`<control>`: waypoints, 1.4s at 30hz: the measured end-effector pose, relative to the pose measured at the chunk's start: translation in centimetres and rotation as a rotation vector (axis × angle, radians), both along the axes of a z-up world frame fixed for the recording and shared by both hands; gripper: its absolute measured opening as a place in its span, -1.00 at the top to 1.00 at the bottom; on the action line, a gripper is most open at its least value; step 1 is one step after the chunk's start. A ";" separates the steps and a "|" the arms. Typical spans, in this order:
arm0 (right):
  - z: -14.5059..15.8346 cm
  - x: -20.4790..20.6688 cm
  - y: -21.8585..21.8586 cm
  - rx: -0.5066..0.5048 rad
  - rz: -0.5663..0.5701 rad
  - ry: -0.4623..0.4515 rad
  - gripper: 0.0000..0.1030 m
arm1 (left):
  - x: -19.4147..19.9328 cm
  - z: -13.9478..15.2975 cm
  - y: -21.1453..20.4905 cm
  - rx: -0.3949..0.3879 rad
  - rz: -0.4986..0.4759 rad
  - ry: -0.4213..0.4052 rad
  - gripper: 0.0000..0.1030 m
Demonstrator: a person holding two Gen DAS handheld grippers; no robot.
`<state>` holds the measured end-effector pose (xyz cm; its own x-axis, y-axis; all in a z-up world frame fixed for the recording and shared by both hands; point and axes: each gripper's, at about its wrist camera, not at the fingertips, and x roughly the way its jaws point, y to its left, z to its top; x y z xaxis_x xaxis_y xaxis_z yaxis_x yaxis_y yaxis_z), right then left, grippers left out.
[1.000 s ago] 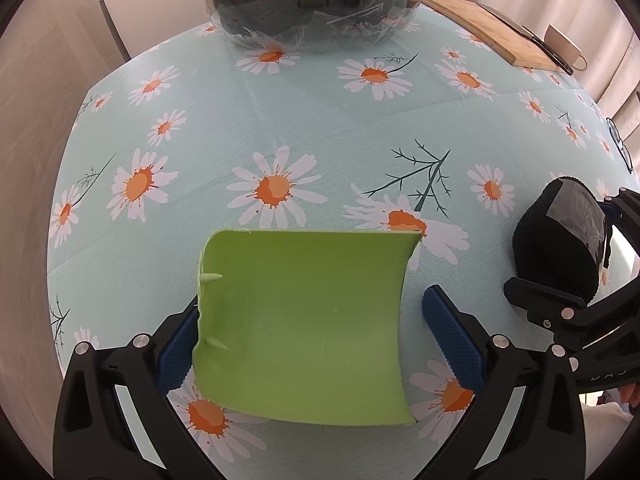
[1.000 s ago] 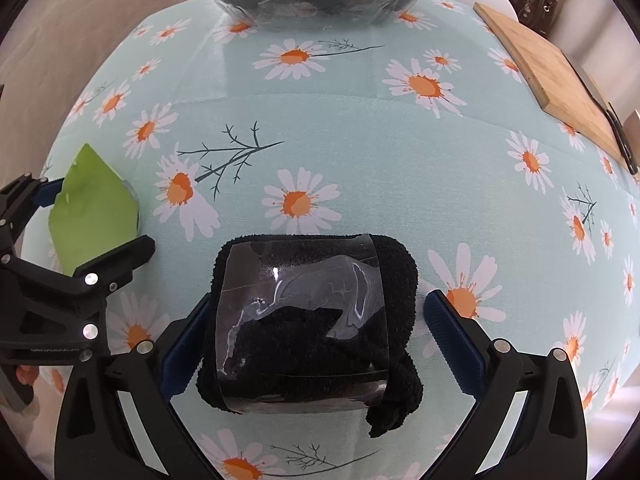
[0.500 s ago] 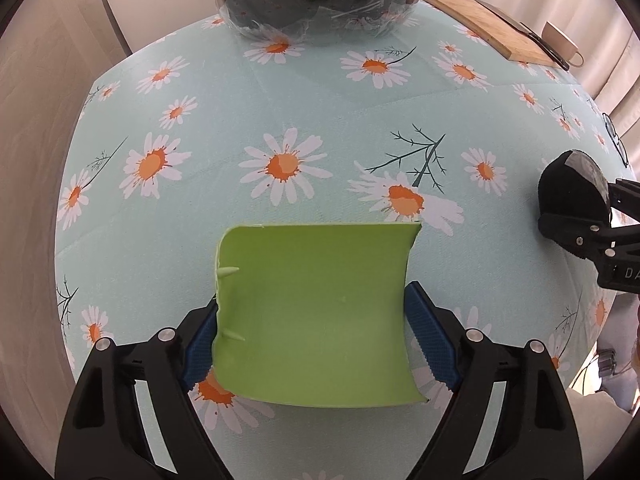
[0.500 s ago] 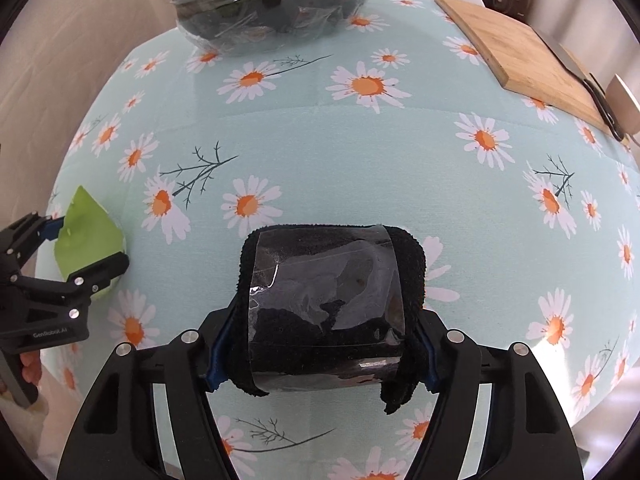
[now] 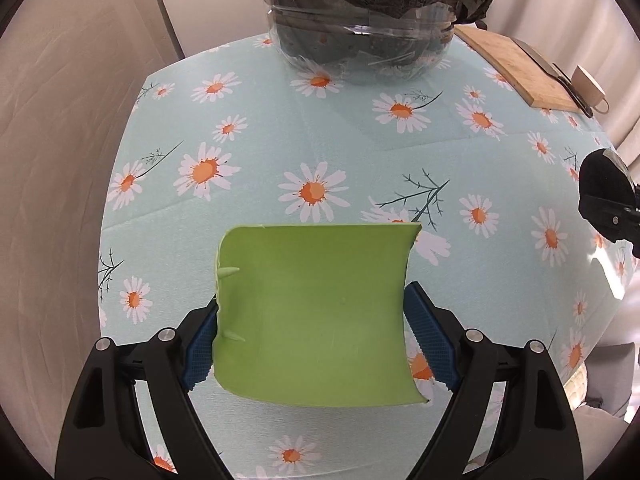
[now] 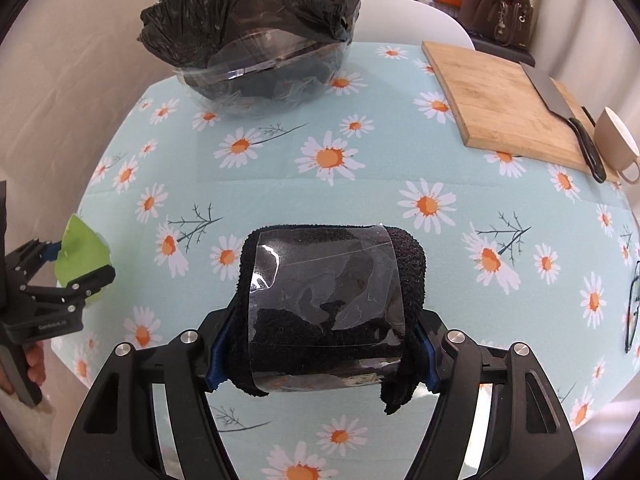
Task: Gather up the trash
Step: 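Carry black item and green tray to the bin and release both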
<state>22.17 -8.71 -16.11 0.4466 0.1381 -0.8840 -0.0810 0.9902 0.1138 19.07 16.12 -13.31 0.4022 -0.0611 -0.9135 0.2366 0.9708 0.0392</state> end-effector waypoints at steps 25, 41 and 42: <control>9.8 -1.5 -8.2 0.022 0.164 -0.249 -0.28 | -0.7 10.1 -4.1 0.058 0.164 -0.170 -0.61; 14.7 3.3 -8.4 0.039 0.168 -0.368 -0.29 | 3.7 16.3 -6.1 0.053 0.026 -0.265 -0.61; 15.1 3.9 -8.3 0.041 0.166 -0.371 -0.29 | 4.3 16.8 -6.2 0.042 0.013 -0.276 -0.61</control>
